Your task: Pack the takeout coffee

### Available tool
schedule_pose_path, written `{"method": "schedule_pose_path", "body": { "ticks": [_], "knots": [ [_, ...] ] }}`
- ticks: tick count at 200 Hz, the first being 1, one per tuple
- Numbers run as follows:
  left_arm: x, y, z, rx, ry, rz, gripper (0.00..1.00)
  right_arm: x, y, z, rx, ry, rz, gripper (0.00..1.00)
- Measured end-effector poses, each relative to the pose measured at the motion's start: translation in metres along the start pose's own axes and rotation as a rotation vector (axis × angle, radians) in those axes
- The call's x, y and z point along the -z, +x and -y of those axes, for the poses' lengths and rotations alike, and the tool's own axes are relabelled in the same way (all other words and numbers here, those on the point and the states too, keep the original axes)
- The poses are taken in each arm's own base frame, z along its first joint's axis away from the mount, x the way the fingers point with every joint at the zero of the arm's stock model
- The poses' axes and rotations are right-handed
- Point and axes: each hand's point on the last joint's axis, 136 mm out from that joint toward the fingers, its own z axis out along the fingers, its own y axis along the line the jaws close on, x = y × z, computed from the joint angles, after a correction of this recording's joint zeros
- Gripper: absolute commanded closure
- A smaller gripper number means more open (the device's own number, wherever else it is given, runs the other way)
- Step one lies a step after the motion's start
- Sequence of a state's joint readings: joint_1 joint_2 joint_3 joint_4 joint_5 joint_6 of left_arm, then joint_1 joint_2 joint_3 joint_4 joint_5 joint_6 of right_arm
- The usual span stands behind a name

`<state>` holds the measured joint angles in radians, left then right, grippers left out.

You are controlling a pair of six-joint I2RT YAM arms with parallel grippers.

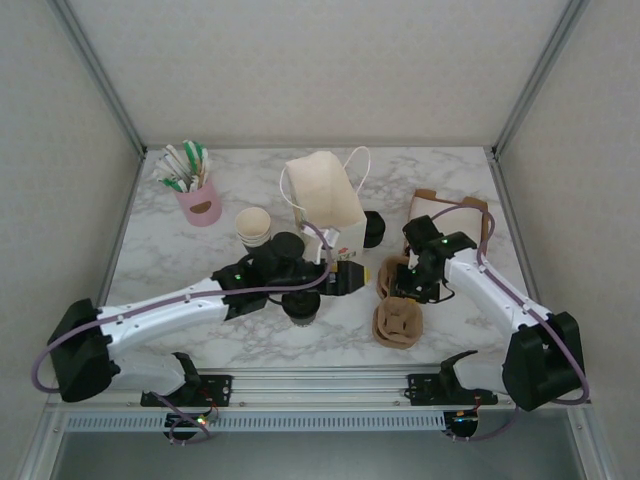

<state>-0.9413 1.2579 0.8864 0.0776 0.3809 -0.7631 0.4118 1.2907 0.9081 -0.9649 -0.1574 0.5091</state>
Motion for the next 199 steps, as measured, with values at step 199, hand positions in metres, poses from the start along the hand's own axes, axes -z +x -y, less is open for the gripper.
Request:
{"method": "schedule_pose_path", "body": {
  "ticks": [199],
  "knots": [
    [0.043,-0.026,-0.059,0.035,-0.128,0.127,0.07,-0.008,-0.007,-0.009,0.063,0.092,-0.023,0.54]
  ]
}}
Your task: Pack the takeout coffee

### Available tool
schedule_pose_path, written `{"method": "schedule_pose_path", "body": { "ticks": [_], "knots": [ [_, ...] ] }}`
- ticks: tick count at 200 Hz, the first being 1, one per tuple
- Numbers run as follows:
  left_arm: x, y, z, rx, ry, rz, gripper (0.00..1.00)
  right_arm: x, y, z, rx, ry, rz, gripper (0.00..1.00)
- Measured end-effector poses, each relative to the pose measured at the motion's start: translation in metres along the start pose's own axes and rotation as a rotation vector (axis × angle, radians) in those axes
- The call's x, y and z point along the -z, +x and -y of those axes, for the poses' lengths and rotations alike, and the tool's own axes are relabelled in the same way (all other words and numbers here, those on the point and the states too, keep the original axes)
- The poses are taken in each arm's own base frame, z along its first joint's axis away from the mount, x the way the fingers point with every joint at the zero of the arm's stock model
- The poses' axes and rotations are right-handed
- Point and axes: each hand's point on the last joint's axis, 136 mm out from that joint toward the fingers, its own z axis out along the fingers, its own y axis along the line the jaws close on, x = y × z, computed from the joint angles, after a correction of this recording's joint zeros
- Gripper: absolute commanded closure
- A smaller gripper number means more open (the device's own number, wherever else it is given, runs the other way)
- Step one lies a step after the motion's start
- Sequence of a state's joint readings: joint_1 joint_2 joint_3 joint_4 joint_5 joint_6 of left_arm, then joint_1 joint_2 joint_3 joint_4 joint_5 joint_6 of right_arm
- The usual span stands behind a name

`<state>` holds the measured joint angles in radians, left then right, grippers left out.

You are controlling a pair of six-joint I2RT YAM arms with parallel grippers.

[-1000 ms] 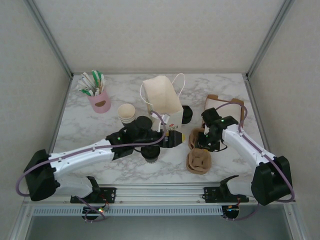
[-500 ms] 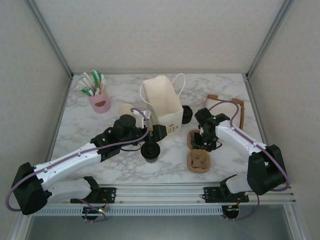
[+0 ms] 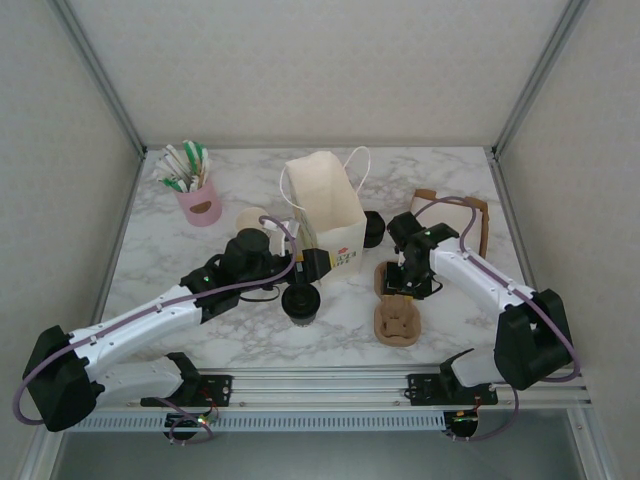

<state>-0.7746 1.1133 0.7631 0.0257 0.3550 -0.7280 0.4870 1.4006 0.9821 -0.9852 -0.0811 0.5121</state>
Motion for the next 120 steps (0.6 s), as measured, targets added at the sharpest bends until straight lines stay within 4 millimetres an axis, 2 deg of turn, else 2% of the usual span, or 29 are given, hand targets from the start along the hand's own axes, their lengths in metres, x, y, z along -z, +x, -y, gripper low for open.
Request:
{"method": "schedule_pose_path", "body": {
  "ticks": [31,120],
  "knots": [
    [-0.001,0.002,-0.009,0.009,-0.018,-0.004,0.07,-0.007,0.002,0.002,0.01,0.027,-0.024,0.53],
    [-0.001,0.004,-0.01,0.013,-0.015,-0.012,0.07,-0.015,0.004,0.004,0.034,0.069,-0.048,0.52]
  ]
}}
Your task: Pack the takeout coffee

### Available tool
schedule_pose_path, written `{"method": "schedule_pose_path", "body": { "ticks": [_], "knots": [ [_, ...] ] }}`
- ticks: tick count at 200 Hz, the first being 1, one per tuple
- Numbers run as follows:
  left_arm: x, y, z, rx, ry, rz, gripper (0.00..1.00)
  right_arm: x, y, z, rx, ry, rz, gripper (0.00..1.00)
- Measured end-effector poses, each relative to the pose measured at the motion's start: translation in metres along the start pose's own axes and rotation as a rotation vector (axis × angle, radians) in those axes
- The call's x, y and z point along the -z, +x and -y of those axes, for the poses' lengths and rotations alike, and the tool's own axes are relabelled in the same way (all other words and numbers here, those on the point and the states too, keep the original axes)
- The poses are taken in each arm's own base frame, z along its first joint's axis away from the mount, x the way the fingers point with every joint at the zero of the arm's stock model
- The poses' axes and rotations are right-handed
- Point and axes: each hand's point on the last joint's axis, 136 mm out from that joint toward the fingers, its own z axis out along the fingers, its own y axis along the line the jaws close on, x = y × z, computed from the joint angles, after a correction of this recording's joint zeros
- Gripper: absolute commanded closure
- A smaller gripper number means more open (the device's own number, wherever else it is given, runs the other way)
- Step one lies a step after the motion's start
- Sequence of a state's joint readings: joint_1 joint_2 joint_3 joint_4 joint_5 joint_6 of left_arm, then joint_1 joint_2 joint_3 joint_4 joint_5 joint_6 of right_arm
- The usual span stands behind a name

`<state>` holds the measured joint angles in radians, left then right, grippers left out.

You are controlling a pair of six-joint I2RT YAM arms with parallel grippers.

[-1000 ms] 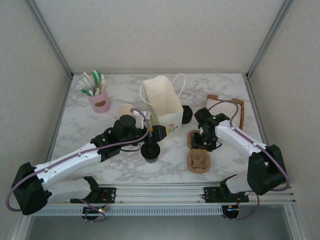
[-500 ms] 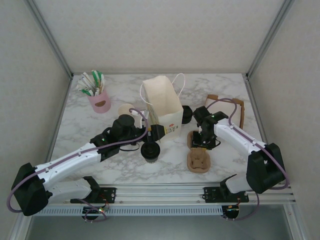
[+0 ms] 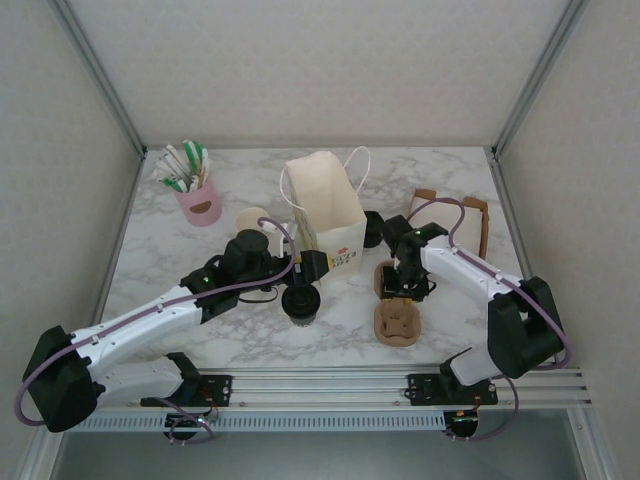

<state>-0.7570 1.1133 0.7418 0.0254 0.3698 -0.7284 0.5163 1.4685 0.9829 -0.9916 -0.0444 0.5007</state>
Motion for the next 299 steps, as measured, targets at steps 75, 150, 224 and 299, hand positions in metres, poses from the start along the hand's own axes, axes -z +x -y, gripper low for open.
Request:
{"method": "schedule_pose_path", "body": {
  "ticks": [75,150,224,299],
  "knots": [
    [0.0,0.001,-0.003,0.002,-0.005,-0.003,0.08,-0.002,0.0,0.001,0.003,0.012,-0.006,0.61],
    [0.0,0.001,-0.003,0.003,-0.006,-0.002,0.08,0.0,0.002,0.004,0.002,0.027,-0.007,0.64],
    [0.0,0.001,-0.003,0.003,-0.005,-0.002,0.09,0.006,0.003,0.004,0.003,0.018,0.012,0.65],
    [0.008,-0.009,-0.002,-0.01,-0.027,0.042,0.09,0.037,-0.001,0.0,0.009,-0.026,0.09,0.65]
  ]
}}
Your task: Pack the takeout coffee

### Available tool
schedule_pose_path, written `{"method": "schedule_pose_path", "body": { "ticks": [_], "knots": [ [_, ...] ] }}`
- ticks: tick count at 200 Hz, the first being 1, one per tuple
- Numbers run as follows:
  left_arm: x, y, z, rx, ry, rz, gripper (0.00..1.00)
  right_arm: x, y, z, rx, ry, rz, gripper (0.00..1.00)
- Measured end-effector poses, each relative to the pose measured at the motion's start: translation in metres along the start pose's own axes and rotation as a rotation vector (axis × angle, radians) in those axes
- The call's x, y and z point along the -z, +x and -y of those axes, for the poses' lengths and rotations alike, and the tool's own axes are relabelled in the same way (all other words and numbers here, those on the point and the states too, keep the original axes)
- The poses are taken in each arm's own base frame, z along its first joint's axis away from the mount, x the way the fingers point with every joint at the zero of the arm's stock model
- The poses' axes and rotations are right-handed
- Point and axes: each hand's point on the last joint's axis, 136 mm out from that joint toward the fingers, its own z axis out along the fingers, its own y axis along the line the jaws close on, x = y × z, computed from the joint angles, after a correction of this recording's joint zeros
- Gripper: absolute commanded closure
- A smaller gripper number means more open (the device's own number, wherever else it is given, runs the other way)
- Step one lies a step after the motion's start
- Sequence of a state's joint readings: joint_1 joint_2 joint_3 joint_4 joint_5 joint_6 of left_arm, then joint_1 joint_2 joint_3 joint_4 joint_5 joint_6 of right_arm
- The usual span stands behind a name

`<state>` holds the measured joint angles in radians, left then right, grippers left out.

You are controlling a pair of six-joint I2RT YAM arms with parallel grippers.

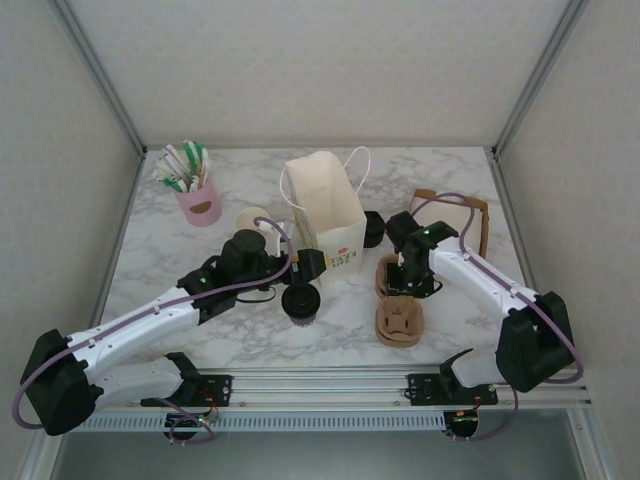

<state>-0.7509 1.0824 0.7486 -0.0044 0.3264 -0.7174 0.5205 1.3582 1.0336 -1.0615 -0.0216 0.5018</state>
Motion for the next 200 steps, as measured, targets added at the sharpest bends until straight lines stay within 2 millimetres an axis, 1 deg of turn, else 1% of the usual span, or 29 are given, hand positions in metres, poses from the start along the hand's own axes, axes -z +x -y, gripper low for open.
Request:
{"method": "schedule_pose_path", "body": {
  "ticks": [15,33,50,71,94,107,126,147,162,164,165,176,200],
  "knots": [
    [0.005,-0.01,0.004,-0.017,-0.016,0.026,0.09,0.015,-0.004,-0.003,0.003,-0.029,0.049,0.65],
    [0.012,-0.029,0.017,-0.048,-0.029,0.072,0.09,0.033,-0.008,-0.007,0.004,-0.065,0.111,0.65],
    [0.024,-0.054,0.034,-0.085,-0.039,0.134,0.11,0.05,-0.01,-0.009,0.004,-0.094,0.162,0.65],
    [0.04,-0.084,0.051,-0.129,-0.074,0.21,0.13,0.073,-0.011,-0.011,0.007,-0.129,0.222,0.65],
    [0.054,-0.113,0.059,-0.166,-0.128,0.267,0.17,0.098,-0.014,-0.014,0.011,-0.166,0.283,0.65],
    [0.06,-0.133,0.06,-0.181,-0.166,0.3,0.18,0.114,-0.016,-0.016,0.016,-0.188,0.322,0.66],
    [0.067,-0.164,0.059,-0.195,-0.213,0.343,0.2,0.133,-0.019,-0.02,0.025,-0.218,0.368,0.65],
    [0.072,-0.201,0.048,-0.192,-0.265,0.382,0.24,0.149,-0.022,-0.024,0.039,-0.243,0.403,0.65],
    [0.076,-0.234,0.035,-0.179,-0.298,0.418,0.27,0.159,-0.023,-0.029,0.052,-0.272,0.422,0.65],
    [0.076,-0.234,0.035,-0.179,-0.298,0.418,0.27,0.159,-0.023,-0.029,0.052,-0.272,0.422,0.65],
    [0.076,-0.238,0.032,-0.174,-0.304,0.422,0.27,0.16,-0.024,-0.029,0.054,-0.276,0.424,0.65],
    [0.077,-0.257,0.021,-0.163,-0.321,0.438,0.29,0.167,-0.024,-0.032,0.062,-0.293,0.435,0.65],
    [0.07,-0.289,-0.003,-0.143,-0.344,0.44,0.4,0.181,-0.025,-0.038,0.089,-0.324,0.459,0.65]
  ]
}}
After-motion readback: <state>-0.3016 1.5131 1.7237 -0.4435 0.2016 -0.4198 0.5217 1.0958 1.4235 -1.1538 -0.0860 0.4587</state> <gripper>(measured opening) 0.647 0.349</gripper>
